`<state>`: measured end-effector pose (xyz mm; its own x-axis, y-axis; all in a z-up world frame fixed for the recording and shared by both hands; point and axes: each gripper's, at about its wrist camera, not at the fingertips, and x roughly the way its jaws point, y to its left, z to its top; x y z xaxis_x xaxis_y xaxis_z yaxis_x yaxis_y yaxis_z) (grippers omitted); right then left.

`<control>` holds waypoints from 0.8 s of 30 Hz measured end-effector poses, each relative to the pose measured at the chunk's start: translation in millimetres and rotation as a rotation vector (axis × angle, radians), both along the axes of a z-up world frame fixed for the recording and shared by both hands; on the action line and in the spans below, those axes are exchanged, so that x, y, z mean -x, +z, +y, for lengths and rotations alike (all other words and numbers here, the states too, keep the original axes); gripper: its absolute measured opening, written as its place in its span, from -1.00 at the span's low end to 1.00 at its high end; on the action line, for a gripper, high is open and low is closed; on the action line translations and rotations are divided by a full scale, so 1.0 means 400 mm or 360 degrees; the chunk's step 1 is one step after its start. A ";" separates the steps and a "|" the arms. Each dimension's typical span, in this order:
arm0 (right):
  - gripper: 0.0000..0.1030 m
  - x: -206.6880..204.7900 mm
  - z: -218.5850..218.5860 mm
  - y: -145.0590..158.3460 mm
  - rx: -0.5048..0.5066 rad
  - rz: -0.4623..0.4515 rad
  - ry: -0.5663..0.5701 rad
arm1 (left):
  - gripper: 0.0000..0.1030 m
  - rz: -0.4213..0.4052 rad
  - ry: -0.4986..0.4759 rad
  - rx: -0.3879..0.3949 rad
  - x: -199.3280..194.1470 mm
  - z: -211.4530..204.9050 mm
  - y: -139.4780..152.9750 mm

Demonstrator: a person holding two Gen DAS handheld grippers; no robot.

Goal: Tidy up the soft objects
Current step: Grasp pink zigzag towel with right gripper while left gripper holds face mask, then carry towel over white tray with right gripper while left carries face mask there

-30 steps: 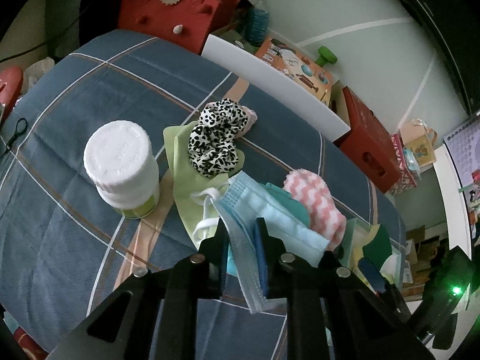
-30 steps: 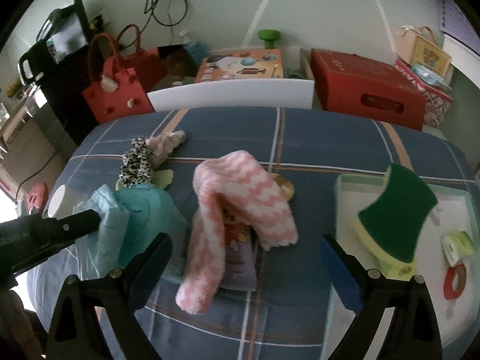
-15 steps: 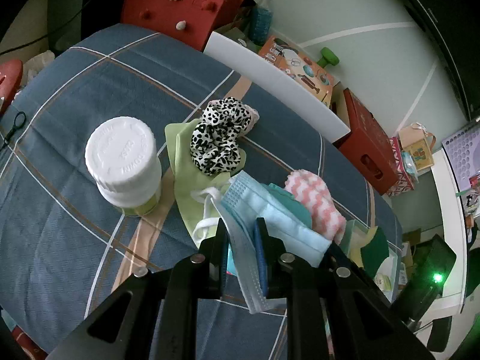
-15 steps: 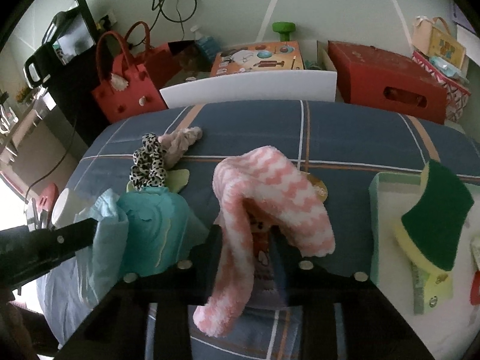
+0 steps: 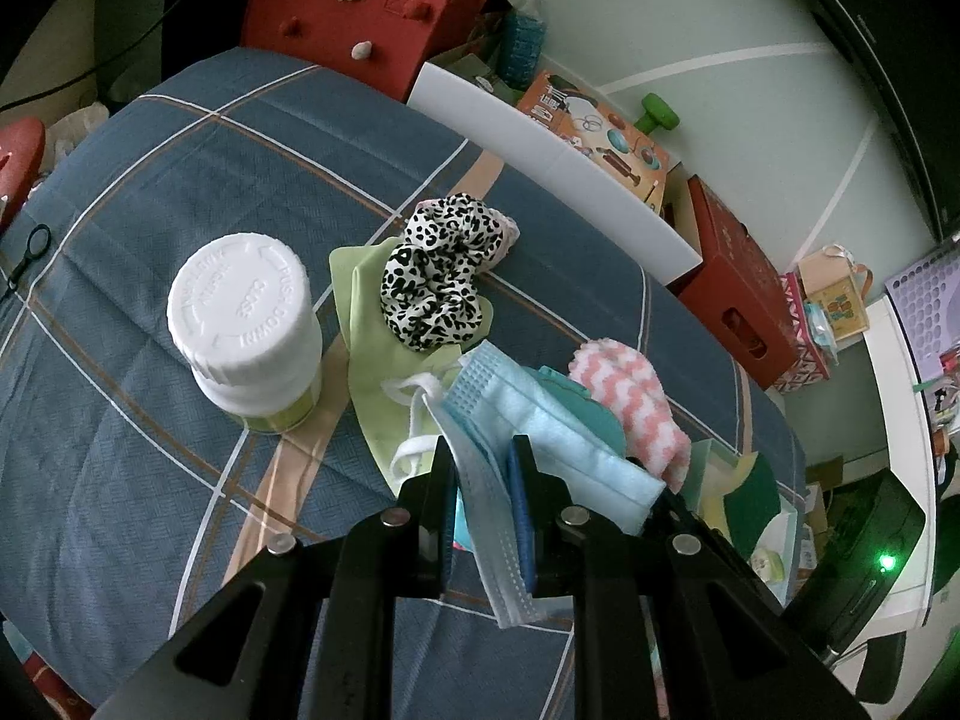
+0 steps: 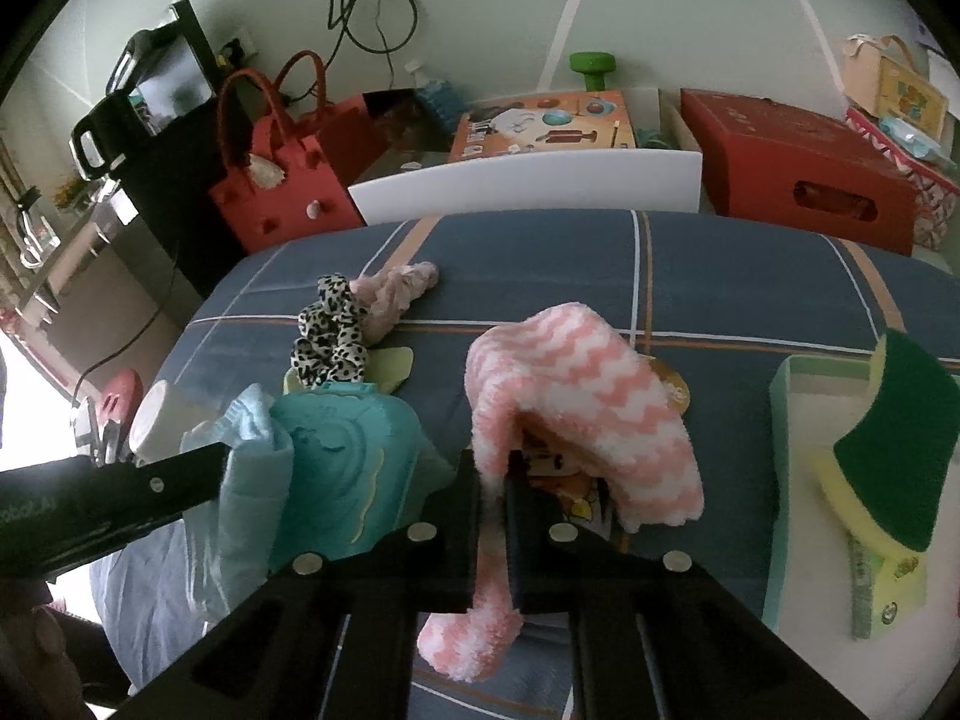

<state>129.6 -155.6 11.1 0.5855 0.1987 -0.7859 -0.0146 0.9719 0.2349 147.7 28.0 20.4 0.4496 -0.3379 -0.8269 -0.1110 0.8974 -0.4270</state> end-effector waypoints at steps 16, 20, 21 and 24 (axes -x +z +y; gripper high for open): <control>-0.87 0.035 -0.035 0.099 -0.0130 -0.0195 -0.0027 | -0.79 -0.0089 -0.0034 0.0004 0.009 -0.003 0.033; -0.87 0.056 -0.043 0.137 -0.0161 -0.0273 -0.0032 | -0.84 -0.0124 -0.0054 0.0010 0.013 -0.008 0.043; -0.87 0.062 -0.043 0.147 -0.0166 -0.0295 -0.0033 | -0.85 -0.0132 -0.0056 0.0014 0.014 -0.009 0.046; -0.87 0.079 -0.045 0.176 -0.0173 -0.0362 -0.0034 | -0.86 -0.0168 -0.0062 0.0023 0.019 -0.011 0.057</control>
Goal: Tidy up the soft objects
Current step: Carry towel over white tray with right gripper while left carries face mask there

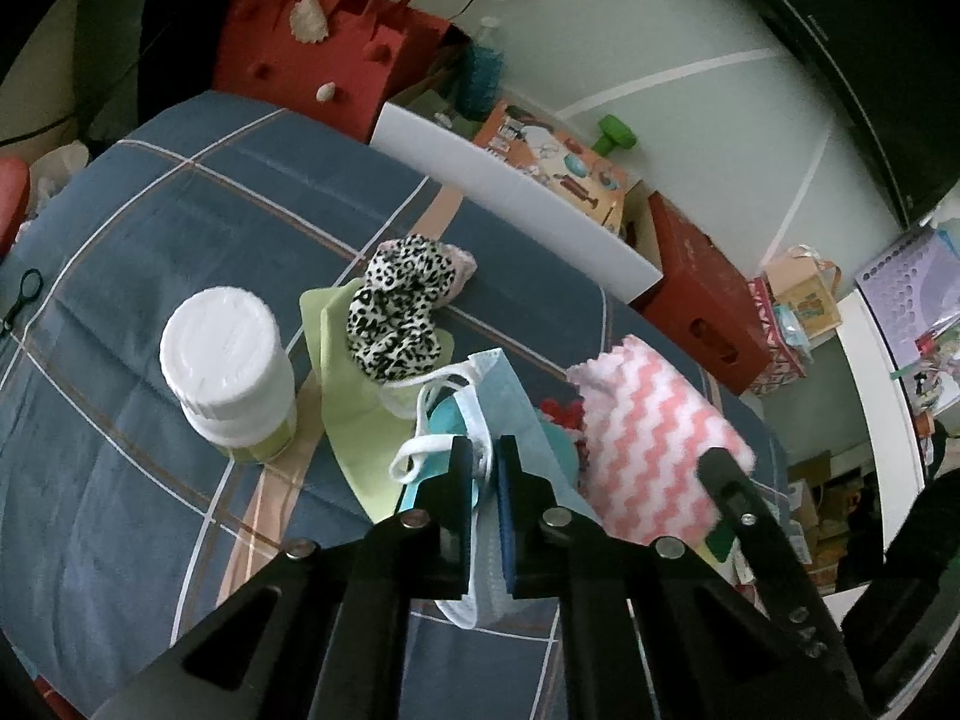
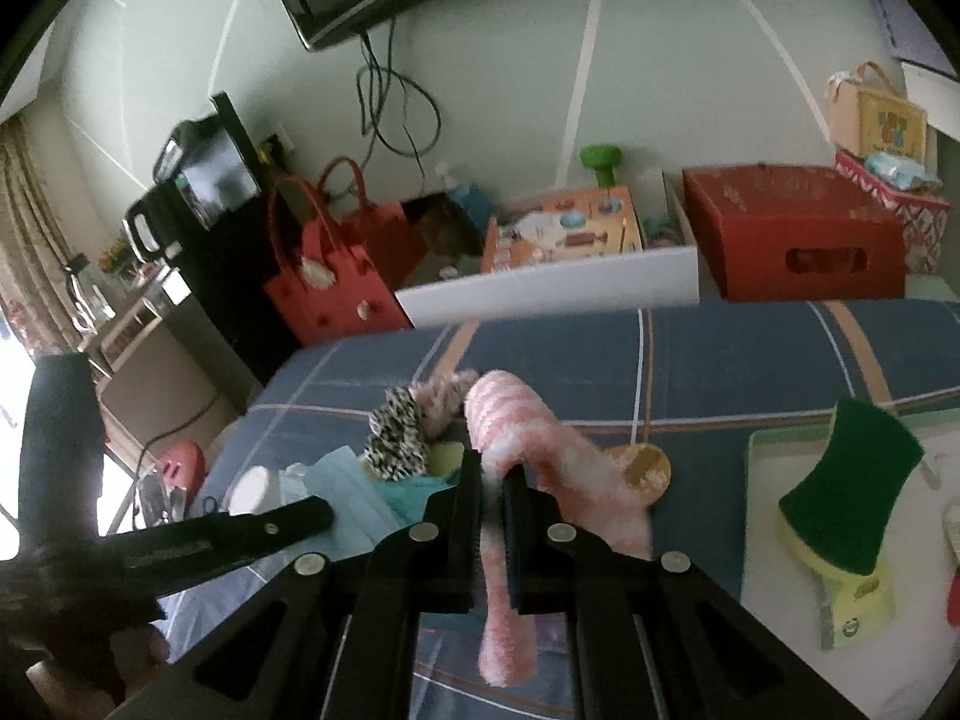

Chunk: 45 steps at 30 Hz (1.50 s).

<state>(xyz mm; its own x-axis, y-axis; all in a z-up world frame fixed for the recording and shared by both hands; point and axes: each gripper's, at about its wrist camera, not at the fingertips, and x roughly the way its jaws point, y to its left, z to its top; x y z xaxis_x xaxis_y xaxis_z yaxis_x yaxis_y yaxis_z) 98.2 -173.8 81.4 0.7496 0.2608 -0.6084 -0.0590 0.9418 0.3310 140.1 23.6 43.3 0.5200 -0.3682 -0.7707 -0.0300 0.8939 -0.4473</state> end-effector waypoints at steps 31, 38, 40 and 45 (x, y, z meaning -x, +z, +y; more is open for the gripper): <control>-0.87 0.210 -0.199 0.178 0.0072 -0.0360 -0.0440 | -0.88 -0.0295 -0.0327 0.0130 0.071 -0.139 0.119; -0.87 0.271 -0.306 0.204 0.0183 -0.0377 -0.0693 | -0.88 -0.0310 -0.0529 0.0103 0.091 -0.260 0.104; -0.87 0.290 -0.349 0.204 0.0181 -0.0363 -0.0776 | -0.88 -0.0306 -0.0594 0.0094 0.098 -0.300 0.096; -0.87 0.329 -0.447 0.186 0.0173 -0.0302 -0.0973 | -0.88 -0.0283 -0.0779 0.0063 0.126 -0.410 0.066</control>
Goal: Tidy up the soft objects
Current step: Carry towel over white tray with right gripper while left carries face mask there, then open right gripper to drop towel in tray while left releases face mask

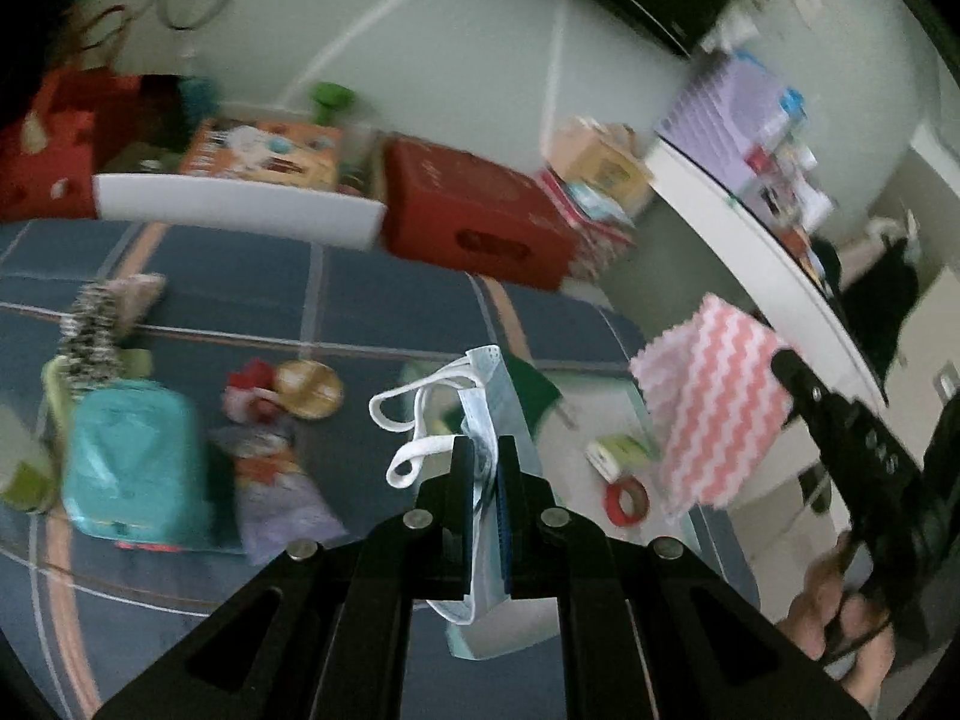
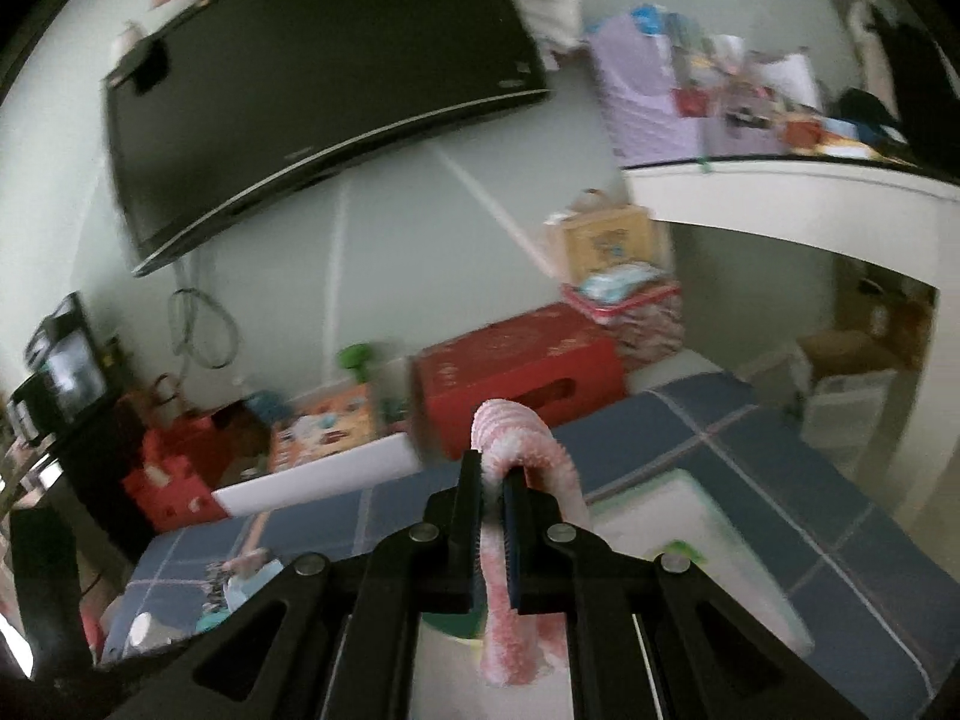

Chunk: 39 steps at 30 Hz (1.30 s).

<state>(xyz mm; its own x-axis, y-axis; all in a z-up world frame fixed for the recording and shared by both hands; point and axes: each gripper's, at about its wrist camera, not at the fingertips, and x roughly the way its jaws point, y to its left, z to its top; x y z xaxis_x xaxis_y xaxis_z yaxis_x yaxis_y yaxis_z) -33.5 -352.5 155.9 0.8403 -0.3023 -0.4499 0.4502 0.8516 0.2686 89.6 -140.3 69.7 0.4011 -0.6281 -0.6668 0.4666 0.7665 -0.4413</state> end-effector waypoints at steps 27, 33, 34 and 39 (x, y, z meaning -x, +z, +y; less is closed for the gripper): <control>-0.82 -0.016 -0.201 -0.238 -0.0338 0.0648 -0.0300 | -0.88 0.0300 -0.0202 -0.0398 0.005 -0.185 -0.269; -0.81 -0.033 -0.201 -0.282 -0.0408 0.0764 -0.0262 | -0.88 0.0332 -0.0196 -0.0433 -0.002 -0.191 -0.292; -0.80 -0.033 -0.199 -0.282 -0.0408 0.0771 -0.0256 | -0.88 0.0336 -0.0198 -0.0435 -0.001 -0.191 -0.290; -0.77 -0.037 -0.185 -0.262 -0.0371 0.0784 -0.0243 | -0.65 0.0368 -0.0220 -0.0428 0.004 -0.188 -0.267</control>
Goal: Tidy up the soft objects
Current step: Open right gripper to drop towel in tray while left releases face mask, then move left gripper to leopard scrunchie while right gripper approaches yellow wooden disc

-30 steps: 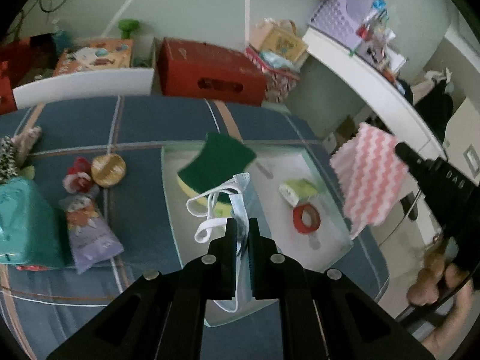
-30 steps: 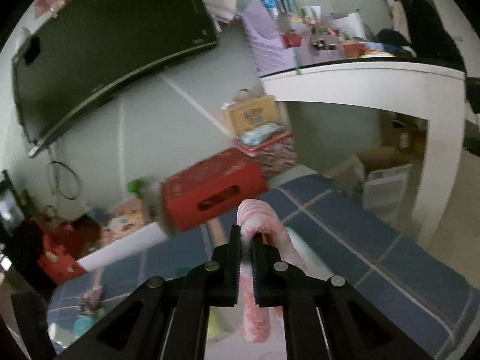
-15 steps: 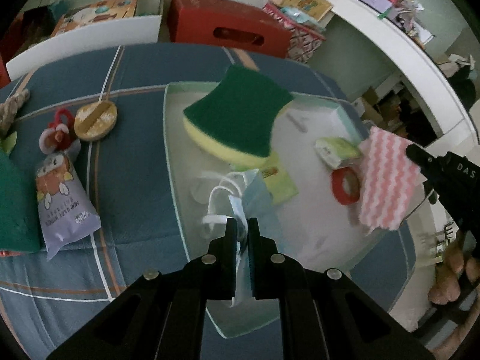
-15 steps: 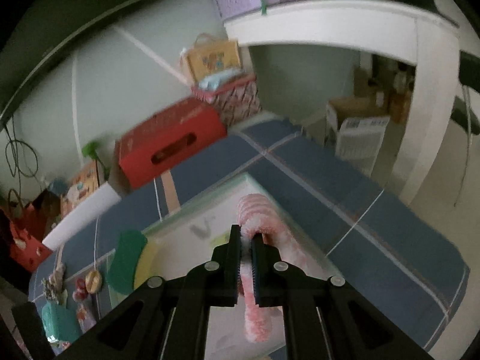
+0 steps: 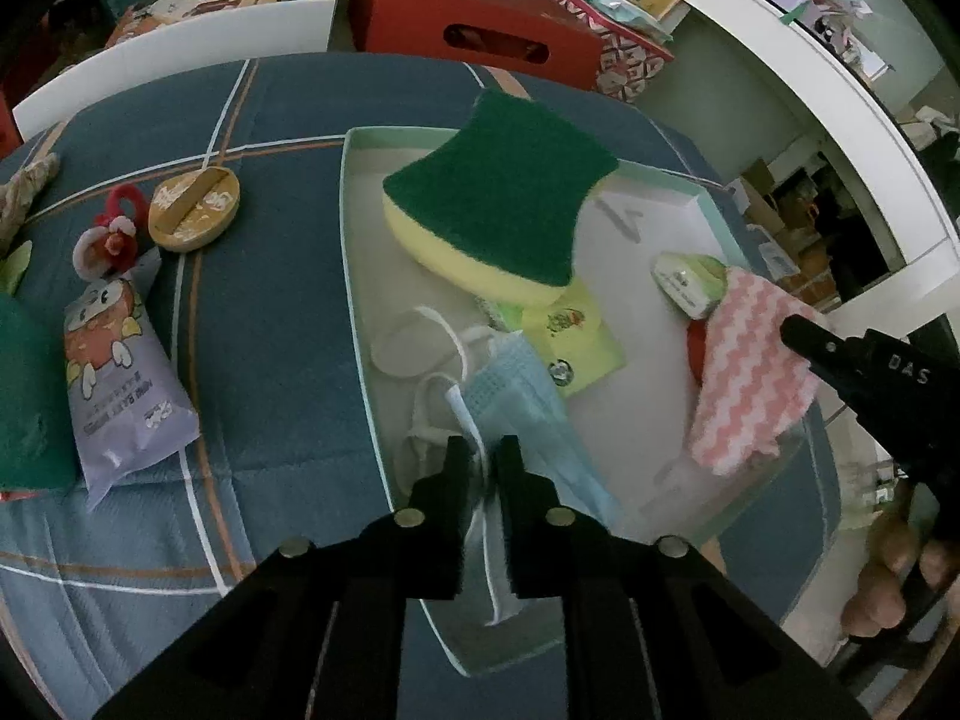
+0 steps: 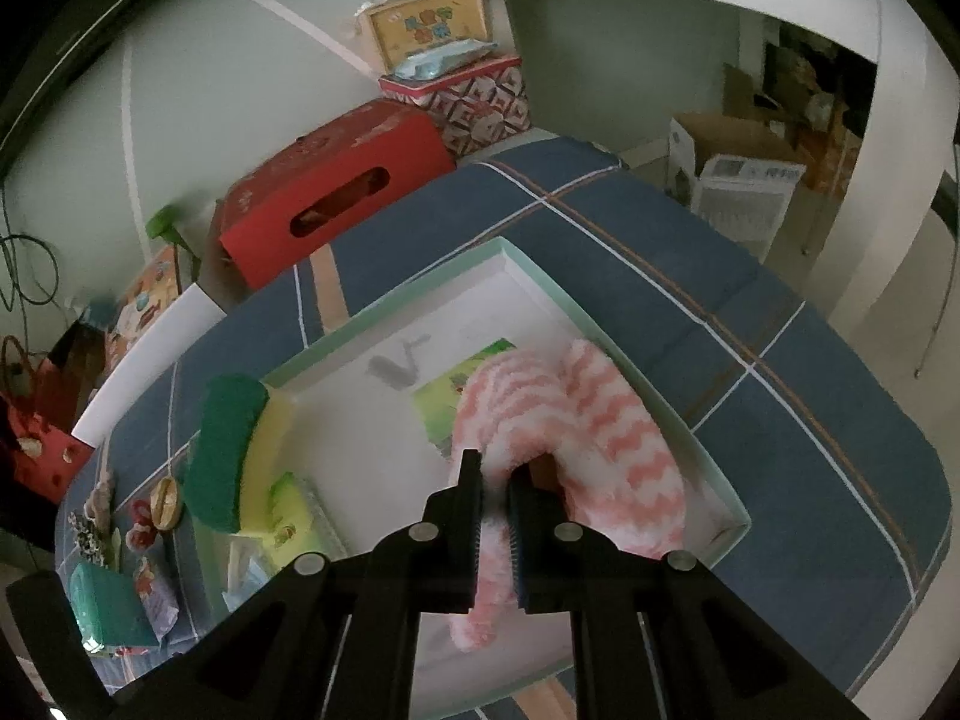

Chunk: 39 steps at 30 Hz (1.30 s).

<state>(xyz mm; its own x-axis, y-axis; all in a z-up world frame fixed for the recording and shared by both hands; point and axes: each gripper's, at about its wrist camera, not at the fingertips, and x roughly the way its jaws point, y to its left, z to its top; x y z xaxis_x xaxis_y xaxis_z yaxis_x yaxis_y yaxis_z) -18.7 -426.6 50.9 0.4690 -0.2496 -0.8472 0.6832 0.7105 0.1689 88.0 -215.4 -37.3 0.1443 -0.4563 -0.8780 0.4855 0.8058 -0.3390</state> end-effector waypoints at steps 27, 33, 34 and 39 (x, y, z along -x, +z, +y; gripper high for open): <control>0.65 -0.032 0.111 0.087 0.0205 0.0063 0.0156 | 0.82 -0.0301 0.0395 -0.0130 -0.023 0.206 0.184; 1.00 -0.057 0.148 0.081 0.0253 0.0091 0.0214 | 0.92 -0.0339 0.0471 -0.0186 -0.034 0.250 0.198; 1.00 -0.063 0.157 0.079 0.0254 0.0094 0.0231 | 0.93 -0.0345 0.0493 -0.0183 -0.036 0.261 0.203; 1.00 -0.089 0.203 0.072 0.0280 0.0106 0.0329 | 0.93 -0.0372 0.0569 -0.0190 -0.051 0.310 0.222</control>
